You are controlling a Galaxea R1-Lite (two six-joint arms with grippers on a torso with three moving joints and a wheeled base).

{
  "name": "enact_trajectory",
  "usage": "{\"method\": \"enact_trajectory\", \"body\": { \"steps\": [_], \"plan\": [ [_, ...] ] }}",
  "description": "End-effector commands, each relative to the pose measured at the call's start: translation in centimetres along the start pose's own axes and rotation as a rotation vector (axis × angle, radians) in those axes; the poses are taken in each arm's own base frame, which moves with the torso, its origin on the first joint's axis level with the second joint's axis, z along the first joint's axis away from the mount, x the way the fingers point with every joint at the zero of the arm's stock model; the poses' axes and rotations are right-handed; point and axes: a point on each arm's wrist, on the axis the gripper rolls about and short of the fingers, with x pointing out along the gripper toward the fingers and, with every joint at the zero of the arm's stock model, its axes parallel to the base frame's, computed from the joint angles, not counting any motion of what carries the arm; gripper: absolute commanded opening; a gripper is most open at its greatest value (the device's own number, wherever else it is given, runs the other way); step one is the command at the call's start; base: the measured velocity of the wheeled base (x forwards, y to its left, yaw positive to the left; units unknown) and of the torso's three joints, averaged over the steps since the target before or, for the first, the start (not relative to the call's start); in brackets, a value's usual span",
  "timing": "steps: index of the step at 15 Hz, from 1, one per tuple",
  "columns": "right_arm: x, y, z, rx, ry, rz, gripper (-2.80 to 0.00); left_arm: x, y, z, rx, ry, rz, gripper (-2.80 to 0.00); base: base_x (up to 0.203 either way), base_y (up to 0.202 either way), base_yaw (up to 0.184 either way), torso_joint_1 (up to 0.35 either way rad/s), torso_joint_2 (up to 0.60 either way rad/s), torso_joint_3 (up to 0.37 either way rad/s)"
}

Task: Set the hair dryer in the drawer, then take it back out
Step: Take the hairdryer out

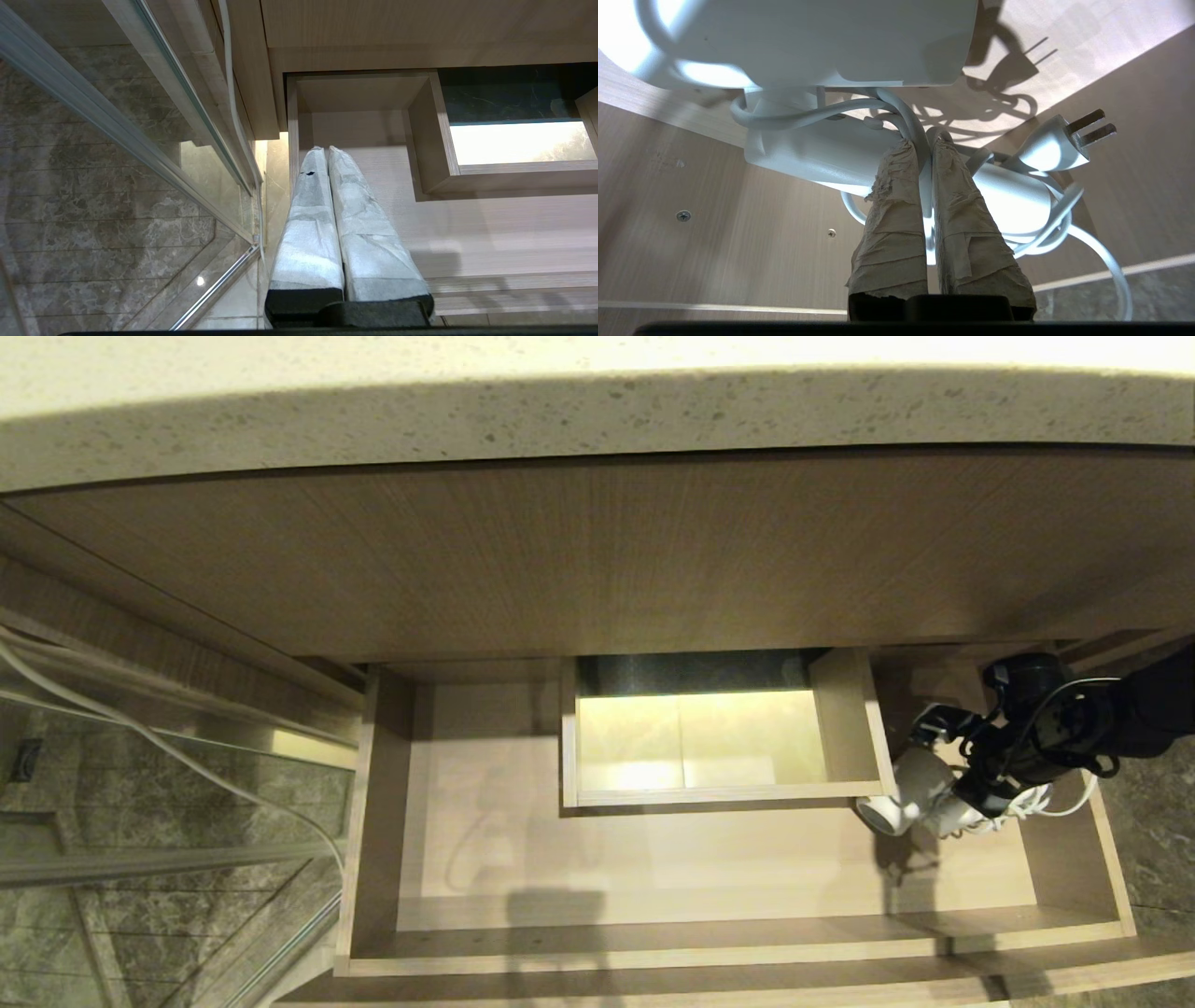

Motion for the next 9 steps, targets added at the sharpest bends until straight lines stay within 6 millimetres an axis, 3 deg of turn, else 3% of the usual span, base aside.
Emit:
{"method": "enact_trajectory", "body": {
  "steps": [1, 9],
  "plan": [
    [-1.2, -0.3, 0.0, -0.005, -0.013, -0.016, -2.80, 0.1, 0.0, -1.1, -0.001, 0.038, 0.001, -2.80, 0.000, 0.000, 0.000, 0.000, 0.00, 0.000],
    [-5.7, 0.1, -1.1, -0.030, -0.027, -0.033, -2.80, 0.1, 0.0, -1.1, -0.001, 0.038, 0.001, -2.80, 0.000, 0.000, 0.000, 0.000, 0.00, 0.000]
  ]
}}
